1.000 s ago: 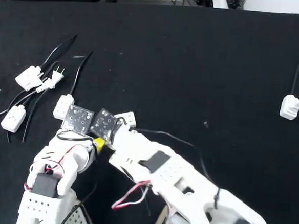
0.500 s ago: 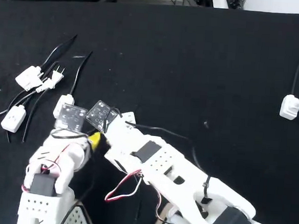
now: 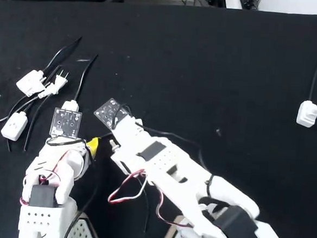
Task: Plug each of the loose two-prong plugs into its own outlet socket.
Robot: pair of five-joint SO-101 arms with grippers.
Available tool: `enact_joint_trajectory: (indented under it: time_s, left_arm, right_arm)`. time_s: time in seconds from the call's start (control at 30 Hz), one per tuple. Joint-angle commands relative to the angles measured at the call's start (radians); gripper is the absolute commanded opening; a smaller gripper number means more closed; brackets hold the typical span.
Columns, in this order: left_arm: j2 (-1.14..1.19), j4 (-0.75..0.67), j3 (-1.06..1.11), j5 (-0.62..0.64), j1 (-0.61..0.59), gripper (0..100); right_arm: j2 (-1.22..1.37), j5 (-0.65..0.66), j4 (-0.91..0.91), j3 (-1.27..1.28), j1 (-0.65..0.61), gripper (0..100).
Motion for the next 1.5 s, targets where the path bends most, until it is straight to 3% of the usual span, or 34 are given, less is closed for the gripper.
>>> enact_joint_trajectory:
  time_s: [0.0, 0.33, 0.53, 0.73, 1.13, 1.2, 1.27, 1.47]
  left_arm:
    - [-0.005, 0.003, -0.033, 0.005, -0.012, 25]
    - [-0.005, 0.003, -0.033, 0.005, -0.013, 25]
    - [-0.005, -0.002, -0.033, 0.005, -0.013, 25]
    - [-0.005, 0.000, -0.033, 0.005, -0.013, 25]
    - [-0.005, 0.002, -0.033, 0.005, -0.013, 25]
    - [-0.005, 0.002, -0.033, 0.005, -0.013, 25]
    - [-0.005, 0.002, -0.033, 0.005, -0.013, 25]
    - [-0.005, 0.002, -0.033, 0.005, -0.013, 25]
  right_arm:
    - [0.022, -0.008, -0.020, -0.074, -0.020, 12.6]
    - [-0.117, -0.008, 0.104, -0.114, -0.012, 12.6]
    - [-0.145, -0.008, 0.074, -0.064, -0.048, 12.6]
    - [-0.030, -0.008, 0.002, -0.061, -0.046, 12.6]
    - [0.183, -0.008, 0.054, -0.209, -0.041, 12.6]
    - [0.196, -0.008, 0.054, -0.211, -0.041, 10.0]
    - [0.197, 0.000, 0.052, -0.211, -0.041, 0.4]
    - [0.079, 0.023, 0.120, -0.196, -0.020, 1.0]
